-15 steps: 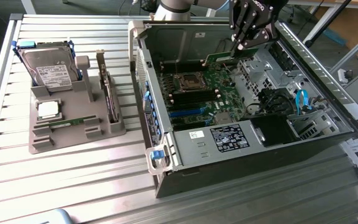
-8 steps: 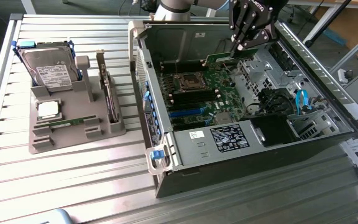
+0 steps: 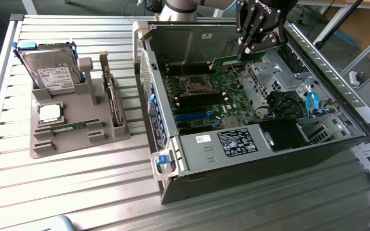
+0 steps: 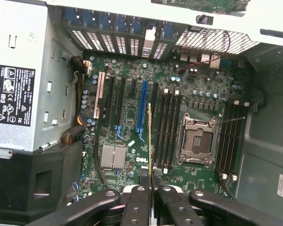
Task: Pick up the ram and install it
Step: 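Insert the ram into the slot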
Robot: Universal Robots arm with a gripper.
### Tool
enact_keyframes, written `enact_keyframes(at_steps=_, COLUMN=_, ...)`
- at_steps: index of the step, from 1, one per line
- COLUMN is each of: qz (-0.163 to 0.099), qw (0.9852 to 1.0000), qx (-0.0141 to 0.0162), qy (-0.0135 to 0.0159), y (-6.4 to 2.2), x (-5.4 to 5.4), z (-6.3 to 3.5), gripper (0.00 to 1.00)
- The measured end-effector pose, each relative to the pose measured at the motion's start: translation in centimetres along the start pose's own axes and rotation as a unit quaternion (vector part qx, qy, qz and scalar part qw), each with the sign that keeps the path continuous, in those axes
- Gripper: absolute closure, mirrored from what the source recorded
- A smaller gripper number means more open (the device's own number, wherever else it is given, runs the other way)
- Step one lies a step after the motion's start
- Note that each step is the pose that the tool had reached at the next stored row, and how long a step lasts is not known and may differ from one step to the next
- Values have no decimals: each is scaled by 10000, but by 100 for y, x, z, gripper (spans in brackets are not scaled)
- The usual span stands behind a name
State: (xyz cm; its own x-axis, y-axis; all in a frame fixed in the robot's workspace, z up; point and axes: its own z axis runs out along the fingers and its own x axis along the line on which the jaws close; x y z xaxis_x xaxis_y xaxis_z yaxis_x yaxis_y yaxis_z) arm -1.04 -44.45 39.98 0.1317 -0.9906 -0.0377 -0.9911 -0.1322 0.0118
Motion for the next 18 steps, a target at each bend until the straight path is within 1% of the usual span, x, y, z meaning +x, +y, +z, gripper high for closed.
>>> enact_keyframes(at_steps=18, qz=0, qw=10000, qx=0, qy=0, y=-1, x=2, z=42, gripper=87)
